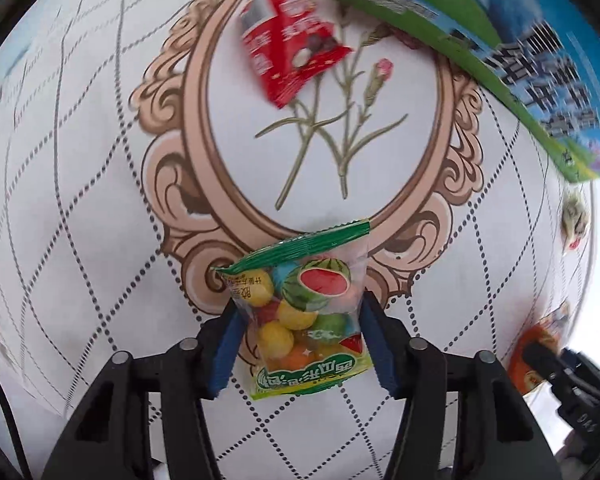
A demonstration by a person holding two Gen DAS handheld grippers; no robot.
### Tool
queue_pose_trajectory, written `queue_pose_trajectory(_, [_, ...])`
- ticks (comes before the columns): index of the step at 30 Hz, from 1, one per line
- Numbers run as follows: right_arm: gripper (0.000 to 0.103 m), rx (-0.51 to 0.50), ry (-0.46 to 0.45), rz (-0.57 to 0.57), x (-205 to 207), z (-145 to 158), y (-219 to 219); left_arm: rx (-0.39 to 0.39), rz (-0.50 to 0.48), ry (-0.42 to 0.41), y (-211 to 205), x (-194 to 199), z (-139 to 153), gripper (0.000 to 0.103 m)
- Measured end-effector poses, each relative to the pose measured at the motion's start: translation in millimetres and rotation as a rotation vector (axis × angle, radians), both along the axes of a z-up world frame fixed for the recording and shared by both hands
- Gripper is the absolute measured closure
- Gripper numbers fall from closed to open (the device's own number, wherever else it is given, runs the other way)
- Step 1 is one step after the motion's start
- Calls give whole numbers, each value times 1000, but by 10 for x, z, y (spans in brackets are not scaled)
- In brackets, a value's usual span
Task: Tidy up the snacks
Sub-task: 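Carry both packets into the cardboard box and open both tools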
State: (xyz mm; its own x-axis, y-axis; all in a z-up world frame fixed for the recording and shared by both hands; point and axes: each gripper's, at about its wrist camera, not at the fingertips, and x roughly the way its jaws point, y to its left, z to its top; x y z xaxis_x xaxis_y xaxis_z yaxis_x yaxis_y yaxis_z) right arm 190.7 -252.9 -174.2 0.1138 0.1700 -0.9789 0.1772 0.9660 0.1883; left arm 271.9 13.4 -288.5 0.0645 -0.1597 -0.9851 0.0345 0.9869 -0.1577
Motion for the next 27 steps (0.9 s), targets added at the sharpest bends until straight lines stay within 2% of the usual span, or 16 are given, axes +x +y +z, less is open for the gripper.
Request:
queue_pose_trajectory(3, [48,-38,-21,16,-19,28,39,28,-55,-28,-146,-20,24,50])
queue_pose_trajectory(5, [48,-63,-22,27,-4,43,51,28,-80,2,-314,-11,-40,48])
queue_pose_trajectory(9, [48,-39,9,9,-25,-137,107,36,-82,42,-397,79,-183,47])
queue_pose_trajectory(17, [46,-25,33,-22,-8,-241,60,44,-74,47,-423,199,-243,47])
queue_pose_trajectory(21, [49,-33,17,0,20,-289,166,56,-82,18,-334,96,-121,53])
queue_pose_trajectory(27, [51,9,-18,-14,58,-191,202,1,-110,-7,-427,75,209,53])
